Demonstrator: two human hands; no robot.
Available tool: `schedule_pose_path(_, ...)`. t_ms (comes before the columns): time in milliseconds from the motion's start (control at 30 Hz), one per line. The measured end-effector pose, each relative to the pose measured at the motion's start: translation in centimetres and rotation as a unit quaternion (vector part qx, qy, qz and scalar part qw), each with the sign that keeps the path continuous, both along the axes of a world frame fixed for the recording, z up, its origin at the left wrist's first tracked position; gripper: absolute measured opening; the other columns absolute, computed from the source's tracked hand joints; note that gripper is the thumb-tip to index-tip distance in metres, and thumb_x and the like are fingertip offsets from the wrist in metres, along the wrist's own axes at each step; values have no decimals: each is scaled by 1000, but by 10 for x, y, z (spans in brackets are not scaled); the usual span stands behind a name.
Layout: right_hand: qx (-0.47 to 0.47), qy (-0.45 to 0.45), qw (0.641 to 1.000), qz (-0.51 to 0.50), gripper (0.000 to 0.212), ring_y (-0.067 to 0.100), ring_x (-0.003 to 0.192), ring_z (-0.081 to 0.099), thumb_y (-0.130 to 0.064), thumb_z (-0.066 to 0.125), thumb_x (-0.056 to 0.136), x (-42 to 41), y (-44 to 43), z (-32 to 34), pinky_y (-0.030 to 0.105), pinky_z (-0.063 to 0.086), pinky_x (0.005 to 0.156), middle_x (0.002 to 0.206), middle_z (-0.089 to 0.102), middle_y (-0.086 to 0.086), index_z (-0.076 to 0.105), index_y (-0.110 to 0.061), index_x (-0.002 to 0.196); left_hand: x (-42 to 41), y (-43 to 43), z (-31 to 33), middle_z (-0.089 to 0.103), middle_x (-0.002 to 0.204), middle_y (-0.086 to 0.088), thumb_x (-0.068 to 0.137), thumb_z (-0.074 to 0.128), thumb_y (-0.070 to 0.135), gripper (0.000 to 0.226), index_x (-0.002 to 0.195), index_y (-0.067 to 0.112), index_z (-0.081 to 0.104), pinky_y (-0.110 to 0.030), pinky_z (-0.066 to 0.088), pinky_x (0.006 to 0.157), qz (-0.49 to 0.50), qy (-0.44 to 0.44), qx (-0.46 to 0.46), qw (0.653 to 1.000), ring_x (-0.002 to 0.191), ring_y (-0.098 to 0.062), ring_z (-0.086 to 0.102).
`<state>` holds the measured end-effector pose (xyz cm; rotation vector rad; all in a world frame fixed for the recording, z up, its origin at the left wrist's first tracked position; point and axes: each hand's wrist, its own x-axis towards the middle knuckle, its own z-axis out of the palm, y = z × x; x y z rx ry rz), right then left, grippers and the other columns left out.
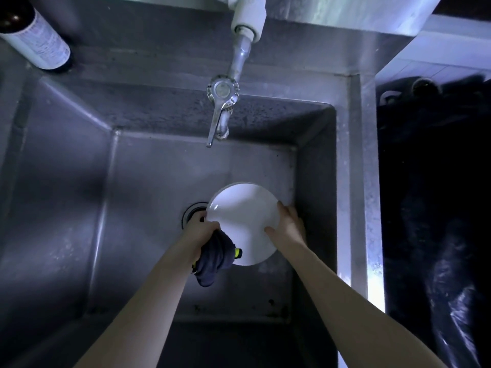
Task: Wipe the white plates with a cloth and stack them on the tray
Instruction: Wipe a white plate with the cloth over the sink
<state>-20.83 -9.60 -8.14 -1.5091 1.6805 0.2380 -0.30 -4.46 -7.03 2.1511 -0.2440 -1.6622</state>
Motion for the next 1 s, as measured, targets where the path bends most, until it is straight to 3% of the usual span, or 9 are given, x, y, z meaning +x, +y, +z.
schedule_pose_path(167,-34,-69,996,-50,67,30,127,49,-17,66,89,-5,2,16,34,44,99,148,37,7,40,-22,150,8,11,9,73,88,-8,71,64,4,30,95,19,71,-36,55,76,14,33,-36,999,88,-28,68)
schedule_pose_path(300,-44,-126,984,-115,69,27,116,55,-11,69,89,-4,4,39,41,50,100,131,49,6,40,-16,151,26,28,24,75,94,-6,78,59,7,32,103,22,74,-40,55,81,13,53,-67,996,93,-26,69)
schedule_pose_path(433,-24,-249,943,-222,34,26,97,65,-5,71,85,2,13,72,32,60,75,97,69,-4,69,-27,111,42,42,54,76,94,-2,74,62,19,31,97,32,77,-37,53,83,29,73,-99,992,88,-17,70)
schedule_pose_path(500,-7,-323,916,-239,32,27,106,65,-14,69,88,9,19,93,39,59,84,110,71,-2,67,-31,115,44,49,71,76,87,0,82,61,18,24,95,30,76,-29,51,76,43,77,-100,991,79,-12,69)
schedule_pose_path(600,-17,-359,914,-189,40,24,118,59,-32,60,94,22,28,126,48,52,98,128,63,-5,53,-36,133,43,59,97,69,83,-6,89,58,14,17,85,21,74,-29,46,75,77,59,-104,990,78,-16,61)
schedule_pose_path(733,-93,-346,917,-176,26,21,113,62,-24,49,104,29,39,167,51,52,98,115,66,-11,56,-36,126,38,81,142,65,83,-6,89,61,16,12,80,20,68,-28,44,71,109,42,-123,986,77,-17,59)
schedule_pose_path(833,-147,-353,904,-189,26,18,110,64,-29,50,103,24,56,196,52,54,95,117,68,-10,61,-34,127,36,102,180,72,87,1,84,72,20,3,86,21,70,-27,48,80,156,-41,-177,971,85,-16,65)
schedule_pose_path(900,-186,-357,894,-199,24,18,106,65,-31,51,102,17,71,213,52,55,93,111,70,-9,65,-33,121,34,114,211,73,85,5,78,76,21,16,93,27,71,-26,49,76,176,-117,-228,950,84,-14,68)
schedule_pose_path(1000,-228,-363,880,-207,20,19,96,67,-32,51,102,7,96,238,52,56,88,98,73,-7,70,-33,107,21,129,262,71,81,17,75,75,24,22,91,37,66,-21,48,74,110,-255,-335,900,81,0,66)
